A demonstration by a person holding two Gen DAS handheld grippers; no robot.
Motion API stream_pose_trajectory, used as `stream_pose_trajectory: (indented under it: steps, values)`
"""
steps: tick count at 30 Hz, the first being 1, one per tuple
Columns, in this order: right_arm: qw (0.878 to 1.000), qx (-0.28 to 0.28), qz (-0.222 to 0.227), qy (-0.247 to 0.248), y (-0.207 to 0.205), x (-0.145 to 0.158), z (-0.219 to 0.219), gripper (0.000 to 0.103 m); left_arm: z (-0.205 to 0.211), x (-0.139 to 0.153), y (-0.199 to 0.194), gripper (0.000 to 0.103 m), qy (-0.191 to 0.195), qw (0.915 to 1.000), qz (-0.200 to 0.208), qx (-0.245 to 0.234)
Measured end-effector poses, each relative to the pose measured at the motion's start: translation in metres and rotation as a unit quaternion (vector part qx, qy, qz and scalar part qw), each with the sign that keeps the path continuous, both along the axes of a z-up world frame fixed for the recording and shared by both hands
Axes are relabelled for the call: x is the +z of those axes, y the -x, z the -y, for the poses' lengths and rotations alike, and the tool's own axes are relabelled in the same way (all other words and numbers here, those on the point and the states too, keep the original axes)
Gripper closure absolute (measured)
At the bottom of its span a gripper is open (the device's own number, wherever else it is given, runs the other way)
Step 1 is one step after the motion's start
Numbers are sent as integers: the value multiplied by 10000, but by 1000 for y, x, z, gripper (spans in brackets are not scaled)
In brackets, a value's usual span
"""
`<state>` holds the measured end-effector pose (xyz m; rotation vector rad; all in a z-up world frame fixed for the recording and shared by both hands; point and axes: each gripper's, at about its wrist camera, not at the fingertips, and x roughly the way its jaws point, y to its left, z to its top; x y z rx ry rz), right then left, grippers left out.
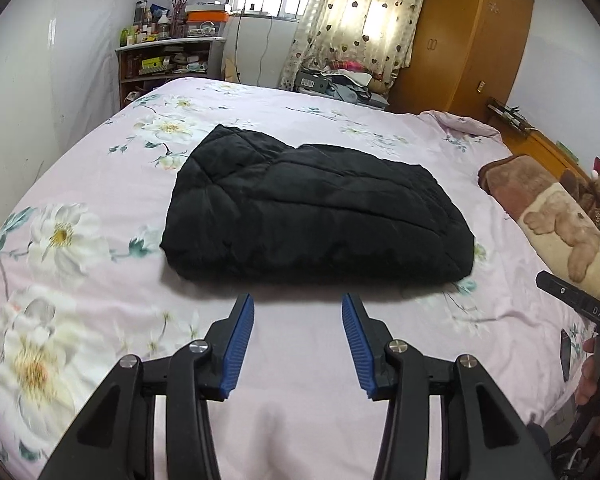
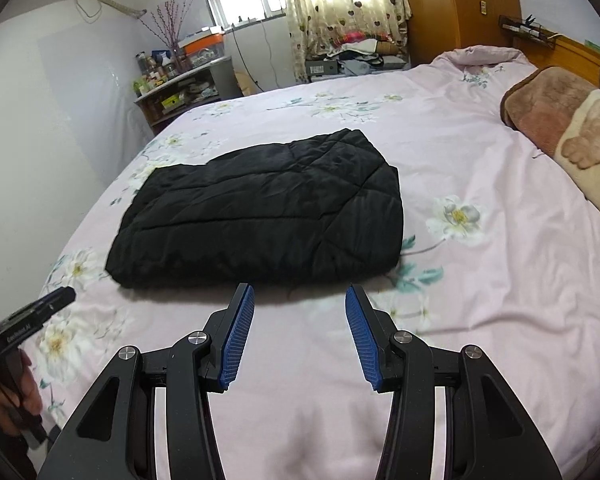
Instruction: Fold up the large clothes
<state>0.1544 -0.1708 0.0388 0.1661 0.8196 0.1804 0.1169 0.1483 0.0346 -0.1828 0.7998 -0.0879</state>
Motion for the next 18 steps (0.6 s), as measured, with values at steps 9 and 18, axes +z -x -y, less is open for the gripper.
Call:
stream_pose_trajectory:
  steps: [9,18]
  values:
    - [9996,161,94,193,74,11,-31,55,23,17,67,43,-14,9999,130,-31]
    - [9985,320,136,425,119,13,-55,55,41,14,110,38,-272,9995,74,-129]
